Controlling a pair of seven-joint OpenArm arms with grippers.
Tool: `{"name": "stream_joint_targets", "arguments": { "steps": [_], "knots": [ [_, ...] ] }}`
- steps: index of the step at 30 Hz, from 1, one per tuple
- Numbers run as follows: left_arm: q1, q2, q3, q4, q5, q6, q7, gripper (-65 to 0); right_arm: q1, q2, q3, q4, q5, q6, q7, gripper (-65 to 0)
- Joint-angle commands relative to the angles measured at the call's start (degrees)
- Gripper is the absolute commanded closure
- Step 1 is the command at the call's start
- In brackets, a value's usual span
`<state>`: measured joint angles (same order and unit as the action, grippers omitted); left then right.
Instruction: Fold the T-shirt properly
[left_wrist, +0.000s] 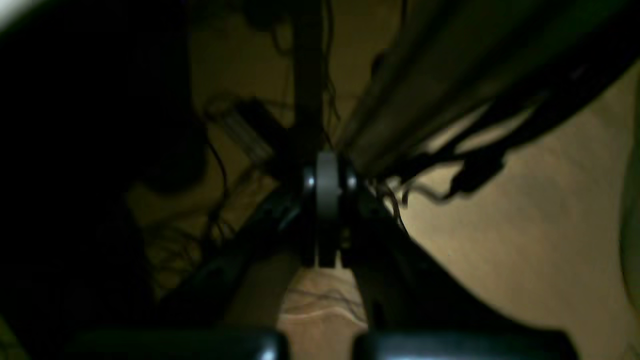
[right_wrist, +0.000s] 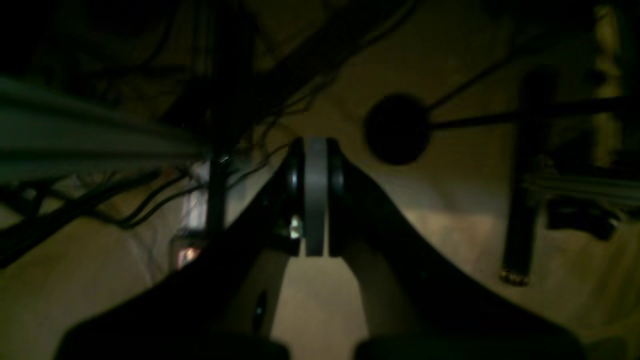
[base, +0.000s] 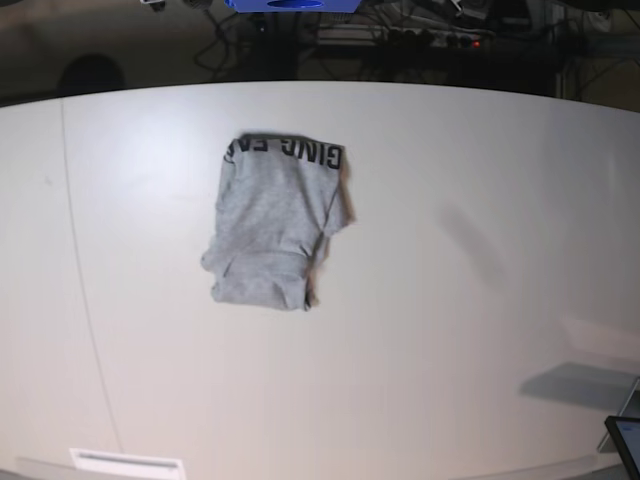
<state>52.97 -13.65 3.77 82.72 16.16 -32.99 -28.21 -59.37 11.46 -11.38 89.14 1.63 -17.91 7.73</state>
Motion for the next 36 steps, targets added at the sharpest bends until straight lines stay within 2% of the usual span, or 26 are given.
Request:
{"name": "stream_joint_targets", "arguments": {
  "steps": [1, 6, 15, 17, 21, 23, 26, 29, 31, 33, 36],
  "knots": [
    [-0.4, 0.1, 0.0, -1.9, -0.6, -0.1, -0.2, 0.0, -0.2, 0.4, 0.1, -1.9, -0.2, -0.8, -0.1, 0.0],
    [-10.2, 2.7, 0.0, -16.4, -0.6, -0.1, 9.0, 0.0, 7.9, -0.9, 0.1, -14.9, -0.2, -0.6, -2.5, 0.0],
    [-26.5, 4.3, 0.0, -43.1, -0.6, -0.1, 10.3, 0.0, 24.3, -1.7, 0.1, -44.9, -0.1, 0.0, -2.7, 0.0],
    [-30.9, 4.4, 0.0, -51.4, -0.6, -0.1, 10.3, 0.0, 29.7, -2.0, 0.1, -54.4, -0.1, 4.2, -2.7, 0.0],
    [-39.6, 4.4, 0.0, -66.4, -0.6, -0.1, 10.4, 0.0, 40.2, -3.4, 0.6, -72.0, -0.1, 17.2, -2.6, 0.0],
    [-43.8, 4.4, 0.0, -73.2, -0.6, -0.1, 10.5, 0.0, 45.0, -3.7, 0.7, -79.0, -0.1, 21.1, -2.6, 0.0],
    [-47.8, 4.4, 0.0, -78.0, -0.6, -0.1, 14.1, 0.0, 50.0, -3.8, 0.7, -83.8, -0.1, 22.1, -2.7, 0.0],
    [-50.7, 6.0, 0.0, -77.9, -0.6, 1.0, 25.3, 0.0, 52.3, -3.7, 0.7, -84.4, 1.8, 22.1, -2.8, 0.0],
    [-51.7, 7.1, 0.0, -77.9, -0.6, 4.1, 30.4, 0.0, 53.6, -3.3, 0.6, -84.4, 4.0, 22.2, -3.6, 0.0],
    [-51.7, 8.4, 0.0, -77.9, -0.6, 7.6, 32.9, 0.0, 54.8, -3.3, 0.2, -84.4, 4.7, 22.5, -6.5, 0.0],
    [-51.7, 10.1, 0.0, -77.9, -0.6, 9.7, 33.1, 0.0, 55.8, -3.2, 0.0, -84.4, 4.5, 22.5, -7.6, 0.0]
  ]
}}
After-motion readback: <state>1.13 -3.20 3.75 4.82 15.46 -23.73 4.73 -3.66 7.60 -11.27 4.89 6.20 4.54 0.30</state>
